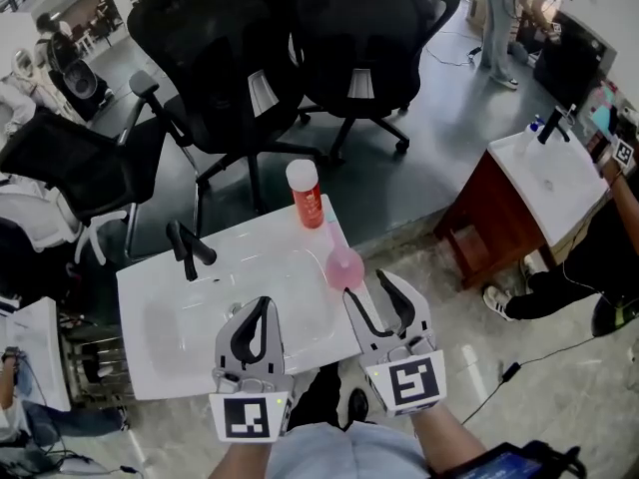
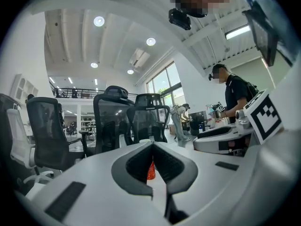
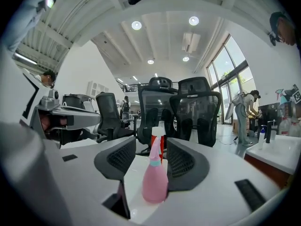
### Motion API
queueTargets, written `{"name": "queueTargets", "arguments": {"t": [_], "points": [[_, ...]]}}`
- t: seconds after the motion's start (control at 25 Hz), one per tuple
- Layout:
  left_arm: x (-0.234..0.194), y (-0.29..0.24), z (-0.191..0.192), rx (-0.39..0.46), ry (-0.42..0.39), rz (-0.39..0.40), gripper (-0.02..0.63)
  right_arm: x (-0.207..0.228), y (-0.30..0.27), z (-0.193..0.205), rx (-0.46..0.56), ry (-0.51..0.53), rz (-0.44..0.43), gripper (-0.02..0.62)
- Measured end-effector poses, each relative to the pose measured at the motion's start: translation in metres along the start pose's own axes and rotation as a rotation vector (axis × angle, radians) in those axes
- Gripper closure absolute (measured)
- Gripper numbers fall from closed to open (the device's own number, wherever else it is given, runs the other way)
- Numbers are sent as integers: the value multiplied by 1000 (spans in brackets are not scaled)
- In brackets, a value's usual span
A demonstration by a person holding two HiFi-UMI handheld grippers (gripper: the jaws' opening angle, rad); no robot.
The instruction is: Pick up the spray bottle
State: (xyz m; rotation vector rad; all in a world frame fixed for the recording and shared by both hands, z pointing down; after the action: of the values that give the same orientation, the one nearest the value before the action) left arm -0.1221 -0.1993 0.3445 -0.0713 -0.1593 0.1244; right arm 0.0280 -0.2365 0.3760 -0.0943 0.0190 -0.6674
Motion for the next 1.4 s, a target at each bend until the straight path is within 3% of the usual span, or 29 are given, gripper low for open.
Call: {"name": "queueTargets", "arguments": {"t": [0.28, 1.4], "points": [[-14, -21, 18, -37, 11, 2, 590, 1, -27, 18, -45, -6, -5, 350], [-56, -85, 59, -123, 17, -14, 591, 20, -105, 54, -154, -25, -20, 348]]}}
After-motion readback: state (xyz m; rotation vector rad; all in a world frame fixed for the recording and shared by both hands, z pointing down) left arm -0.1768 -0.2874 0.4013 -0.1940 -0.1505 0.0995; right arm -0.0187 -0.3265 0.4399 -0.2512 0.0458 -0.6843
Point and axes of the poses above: the fingertips, and each gripper's own axes: y backward along the fingers, x to its right, z out of its underside, the point moved 3 cm from there along y, backward along the fingers, and after that the axes turned 7 degrees about -z, right-handed, at the moved point
